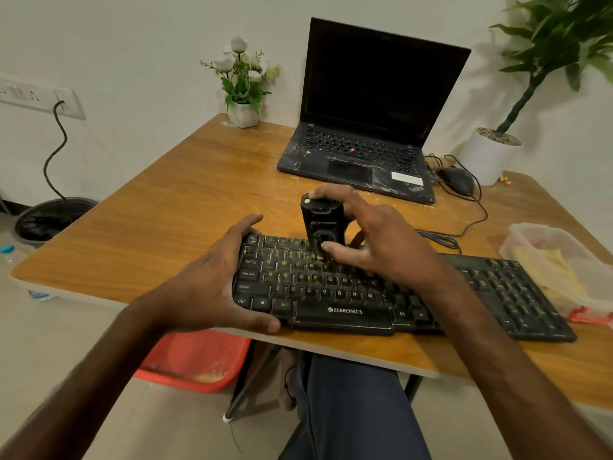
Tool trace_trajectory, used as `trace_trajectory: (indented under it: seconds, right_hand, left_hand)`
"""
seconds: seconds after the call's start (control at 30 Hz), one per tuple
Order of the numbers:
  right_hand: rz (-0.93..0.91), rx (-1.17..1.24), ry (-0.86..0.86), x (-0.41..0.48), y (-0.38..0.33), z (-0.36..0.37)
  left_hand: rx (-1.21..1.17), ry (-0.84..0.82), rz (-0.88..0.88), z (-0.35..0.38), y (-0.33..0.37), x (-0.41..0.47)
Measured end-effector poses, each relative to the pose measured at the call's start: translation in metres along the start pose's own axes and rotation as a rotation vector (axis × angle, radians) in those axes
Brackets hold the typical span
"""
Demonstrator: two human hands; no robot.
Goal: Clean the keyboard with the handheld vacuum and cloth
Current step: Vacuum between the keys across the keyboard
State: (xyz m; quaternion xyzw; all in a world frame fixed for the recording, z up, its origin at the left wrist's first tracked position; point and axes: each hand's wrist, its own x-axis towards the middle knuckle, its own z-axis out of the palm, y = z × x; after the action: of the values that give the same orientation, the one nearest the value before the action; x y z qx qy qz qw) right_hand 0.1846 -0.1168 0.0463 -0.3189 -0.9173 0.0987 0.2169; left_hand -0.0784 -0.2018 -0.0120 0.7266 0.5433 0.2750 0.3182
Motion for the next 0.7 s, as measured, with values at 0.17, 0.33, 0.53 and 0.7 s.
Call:
trace_trajectory:
  seconds: [0.17, 0.33, 0.53, 0.7]
  right_hand:
    - [0.000, 0.105, -0.077, 0.002, -0.007, -0.011]
    - [0.039, 0.051, -0.011, 0.004, -0.001, -0.001]
    - [0.044, 0.039, -0.029, 0.006, -0.003, -0.010]
    - [0.050, 0.051, -0.083, 0.004, -0.006, -0.011]
  left_hand:
    - [0.023, 0.003, 0.002, 0.001, 0.000, 0.000]
    - [0.030, -0.003, 0.008, 0.000, 0.002, 0.000]
    - [0.036, 0.004, 0.012, 0.000, 0.002, 0.000]
    - [0.028, 0.001, 0.018, 0.000, 0.002, 0.001]
